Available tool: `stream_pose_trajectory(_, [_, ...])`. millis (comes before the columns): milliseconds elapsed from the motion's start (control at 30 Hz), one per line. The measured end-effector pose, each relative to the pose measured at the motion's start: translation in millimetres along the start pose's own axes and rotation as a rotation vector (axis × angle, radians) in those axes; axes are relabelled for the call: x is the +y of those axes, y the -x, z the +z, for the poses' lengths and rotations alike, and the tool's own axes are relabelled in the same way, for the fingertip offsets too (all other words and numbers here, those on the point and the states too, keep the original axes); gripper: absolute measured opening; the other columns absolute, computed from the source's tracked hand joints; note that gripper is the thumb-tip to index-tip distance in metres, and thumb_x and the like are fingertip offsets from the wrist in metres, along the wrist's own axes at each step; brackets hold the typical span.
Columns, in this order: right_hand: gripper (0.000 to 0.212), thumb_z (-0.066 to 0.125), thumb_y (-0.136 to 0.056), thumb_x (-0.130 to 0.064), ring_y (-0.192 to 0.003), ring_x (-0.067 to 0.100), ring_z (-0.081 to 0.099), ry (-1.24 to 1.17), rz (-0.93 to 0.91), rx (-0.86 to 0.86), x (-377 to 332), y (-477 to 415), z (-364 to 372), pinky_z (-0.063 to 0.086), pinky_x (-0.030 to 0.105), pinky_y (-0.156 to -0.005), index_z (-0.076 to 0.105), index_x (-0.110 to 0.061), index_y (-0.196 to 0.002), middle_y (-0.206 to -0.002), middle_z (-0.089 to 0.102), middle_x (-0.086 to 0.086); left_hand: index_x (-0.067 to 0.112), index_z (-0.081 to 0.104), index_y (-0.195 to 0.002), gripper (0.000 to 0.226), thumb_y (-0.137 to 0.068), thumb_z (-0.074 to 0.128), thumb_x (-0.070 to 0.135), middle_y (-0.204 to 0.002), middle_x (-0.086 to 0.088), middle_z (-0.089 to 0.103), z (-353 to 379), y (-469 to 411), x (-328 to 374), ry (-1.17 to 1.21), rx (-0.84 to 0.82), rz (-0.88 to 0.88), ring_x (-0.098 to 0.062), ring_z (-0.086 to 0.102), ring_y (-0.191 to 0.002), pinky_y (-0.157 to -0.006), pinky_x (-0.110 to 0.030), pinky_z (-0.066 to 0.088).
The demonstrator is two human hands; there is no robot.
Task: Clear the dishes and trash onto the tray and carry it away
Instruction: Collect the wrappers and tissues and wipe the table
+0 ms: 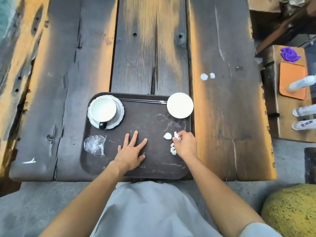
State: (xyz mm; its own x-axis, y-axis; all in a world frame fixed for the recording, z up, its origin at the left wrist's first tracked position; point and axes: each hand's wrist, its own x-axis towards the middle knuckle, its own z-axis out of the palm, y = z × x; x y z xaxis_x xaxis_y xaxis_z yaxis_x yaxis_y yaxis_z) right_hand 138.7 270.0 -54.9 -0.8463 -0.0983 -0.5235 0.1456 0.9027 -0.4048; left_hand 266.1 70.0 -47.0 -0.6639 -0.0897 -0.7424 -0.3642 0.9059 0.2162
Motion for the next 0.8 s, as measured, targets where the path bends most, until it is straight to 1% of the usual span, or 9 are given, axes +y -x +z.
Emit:
stream_pose_trajectory(133, [0.009, 0.059, -0.092, -0.028, -0.091, 0.017, 0.064, -0.128, -0.019, -0.124, 4.1, -7.5, -21.0, 0.05, 0.03, -0.077, 0.065, -0.022, -0.092, -0.093, 0.068, -0.004, 0.045, 0.003, -0.157, 0.073, -0.1, 0.048, 0.044, -0.163, 0.004, -0.029, -4.5, 2.4, 4.5, 0.012, -0.043, -0.028, -0.034, -0.019, -0.151, -0.115, -0.061, 0.025])
stream_pose_trajectory(233, [0.007, 0.061, -0.09, -0.034, -0.093, 0.011, 0.065, -0.253, -0.058, -0.314, 5.8, -11.3, -42.4, 0.051, 0.029, -0.078, 0.064, -0.028, -0.09, -0.094, 0.068, -0.01, 0.042, 0.011, -0.158, 0.07, -0.099, 0.048, 0.046, -0.166, 0.002, -0.021, -17.1, 0.6, 12.9, 0.035, -0.081, -0.067, -0.036, -0.008, -0.153, -0.115, -0.05, 0.032])
stream_pose_trajectory(300, [0.01, 0.063, -0.088, -0.035, -0.093, 0.016, 0.069, -0.387, -0.083, -0.412, 6.6, -15.1, -62.2, 0.058, 0.035, -0.083, 0.066, -0.027, -0.093, -0.096, 0.071, -0.006, 0.035, 0.029, -0.155, 0.062, -0.098, 0.048, 0.048, -0.168, -0.004, 0.001, -33.4, -6.9, 20.0, 0.022, -0.082, -0.089, -0.036, 0.02, -0.149, -0.111, -0.046, 0.039])
stream_pose_trajectory(333, [0.011, 0.063, -0.091, -0.032, -0.094, 0.021, 0.07, -0.469, -0.076, -0.451, 5.5, -17.6, -74.2, 0.06, 0.037, -0.084, 0.066, -0.022, -0.097, -0.098, 0.072, 0.0, 0.031, 0.041, -0.149, 0.056, -0.097, 0.048, 0.05, -0.164, -0.007, 0.021, -43.1, -13.5, 22.8, 0.003, -0.063, -0.086, -0.033, 0.038, -0.141, -0.105, -0.044, 0.044])
stream_pose_trajectory(400, [0.015, 0.059, -0.098, -0.02, -0.1, 0.028, 0.07, -0.645, -0.05, -0.506, 2.4, -23.5, -100.4, 0.061, 0.037, -0.082, 0.062, -0.01, -0.109, -0.107, 0.071, 0.014, 0.028, 0.057, -0.13, 0.047, -0.093, 0.046, 0.054, -0.136, -0.001, 0.058, -65.6, -27.4, 30.1, -0.002, 0.002, -0.061, -0.028, 0.058, -0.119, -0.093, -0.042, 0.051])
stream_pose_trajectory(433, [0.018, 0.057, -0.099, -0.016, -0.102, 0.03, 0.07, -0.74, -0.037, -0.518, 0.8, -27.0, -115.0, 0.061, 0.037, -0.082, 0.06, -0.005, -0.113, -0.111, 0.069, 0.018, 0.028, 0.059, -0.123, 0.046, -0.091, 0.045, 0.056, -0.123, 0.002, 0.066, -78.2, -35.7, 36.4, 0.022, 0.039, -0.048, -0.027, 0.061, -0.112, -0.09, -0.041, 0.053])
stream_pose_trajectory(500, [0.022, 0.056, -0.1, -0.011, -0.105, 0.031, 0.07, -0.893, -0.023, -0.499, -0.4, -41.5, -140.0, 0.061, 0.038, -0.082, 0.057, 0.0, -0.119, -0.114, 0.069, 0.019, 0.027, 0.062, -0.119, 0.044, -0.09, 0.047, 0.056, -0.113, 0.005, 0.071, -108.0, -55.7, 53.5, 0.079, 0.124, -0.024, -0.026, 0.063, -0.108, -0.088, -0.041, 0.053])
stream_pose_trajectory(700, [0.023, 0.06, -0.097, -0.008, -0.104, 0.025, 0.071, -1.061, -0.005, -0.297, -2.2, -100.7, -186.1, 0.059, 0.032, -0.084, 0.064, -0.008, -0.12, -0.112, 0.073, 0.013, 0.018, 0.064, -0.125, 0.04, -0.095, 0.054, 0.042, -0.117, -0.003, 0.073, -195.0, -129.3, 112.8, 0.181, 0.344, 0.136, -0.026, 0.067, -0.107, -0.089, -0.037, 0.053])
stream_pose_trajectory(800, [0.019, 0.072, -0.09, -0.013, -0.103, 0.026, 0.071, -1.018, -0.003, -0.196, 4.4, -138.4, -196.7, 0.056, 0.043, -0.095, 0.071, -0.009, -0.108, -0.106, 0.075, 0.013, 0.018, 0.057, -0.136, 0.045, -0.098, 0.051, 0.042, -0.127, -0.008, 0.068, -217.2, -174.1, 134.6, 0.119, 0.393, 0.155, -0.03, 0.062, -0.116, -0.094, -0.039, 0.051])
